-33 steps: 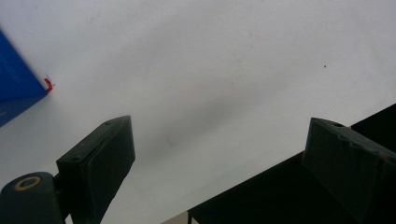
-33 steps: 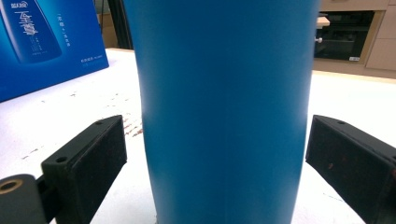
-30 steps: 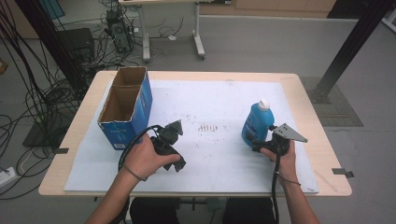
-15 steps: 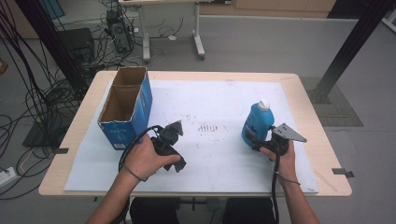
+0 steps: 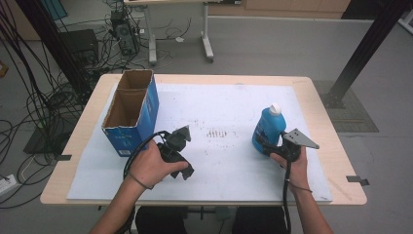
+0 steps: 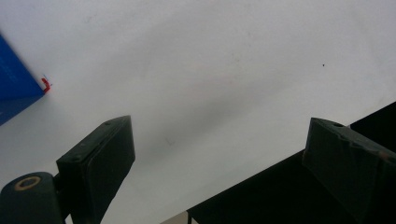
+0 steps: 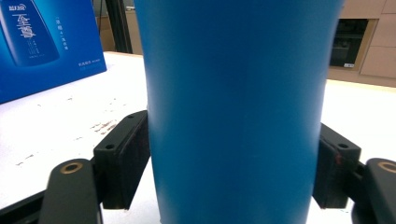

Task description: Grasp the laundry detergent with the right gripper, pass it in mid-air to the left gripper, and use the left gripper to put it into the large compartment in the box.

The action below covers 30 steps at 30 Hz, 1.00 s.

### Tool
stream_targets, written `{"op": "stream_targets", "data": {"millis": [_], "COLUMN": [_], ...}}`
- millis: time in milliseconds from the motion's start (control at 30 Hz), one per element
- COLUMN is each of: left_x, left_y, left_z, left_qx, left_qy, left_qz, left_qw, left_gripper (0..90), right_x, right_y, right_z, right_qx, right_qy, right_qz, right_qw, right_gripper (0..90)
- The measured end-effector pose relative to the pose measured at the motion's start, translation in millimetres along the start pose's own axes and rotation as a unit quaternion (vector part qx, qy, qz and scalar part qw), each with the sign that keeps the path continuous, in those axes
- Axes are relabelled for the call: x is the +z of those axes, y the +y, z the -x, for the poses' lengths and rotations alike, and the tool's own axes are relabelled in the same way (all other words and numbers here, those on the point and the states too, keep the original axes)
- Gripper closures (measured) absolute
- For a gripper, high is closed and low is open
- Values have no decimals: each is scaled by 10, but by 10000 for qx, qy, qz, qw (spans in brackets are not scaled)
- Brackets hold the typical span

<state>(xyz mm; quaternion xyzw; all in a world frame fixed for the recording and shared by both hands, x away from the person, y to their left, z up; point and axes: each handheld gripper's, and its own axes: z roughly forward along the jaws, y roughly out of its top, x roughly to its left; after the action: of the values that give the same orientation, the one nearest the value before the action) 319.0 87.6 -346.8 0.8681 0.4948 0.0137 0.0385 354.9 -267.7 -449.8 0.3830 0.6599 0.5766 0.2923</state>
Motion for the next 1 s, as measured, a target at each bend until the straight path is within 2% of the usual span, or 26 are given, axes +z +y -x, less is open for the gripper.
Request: {"op": "stream_targets", "data": {"millis": [600, 1000], "left_x": [-5, -12], "left_y": [7, -1], "left_z": [25, 25], "left_qx": [12, 0], "left_qy": [-4, 2], "left_qz": [-2, 18], "left_qw": [10000, 10000], "left_gripper": [93, 93], "right_x": [-1, 1], "right_y": [2, 9], "right_z": [-2, -15], "right_qx": [-45, -98], "right_qy": [-121, -82], "right_qz": [-9, -7], "right_qw": [9999, 9999], "right_gripper": [319, 416]}}
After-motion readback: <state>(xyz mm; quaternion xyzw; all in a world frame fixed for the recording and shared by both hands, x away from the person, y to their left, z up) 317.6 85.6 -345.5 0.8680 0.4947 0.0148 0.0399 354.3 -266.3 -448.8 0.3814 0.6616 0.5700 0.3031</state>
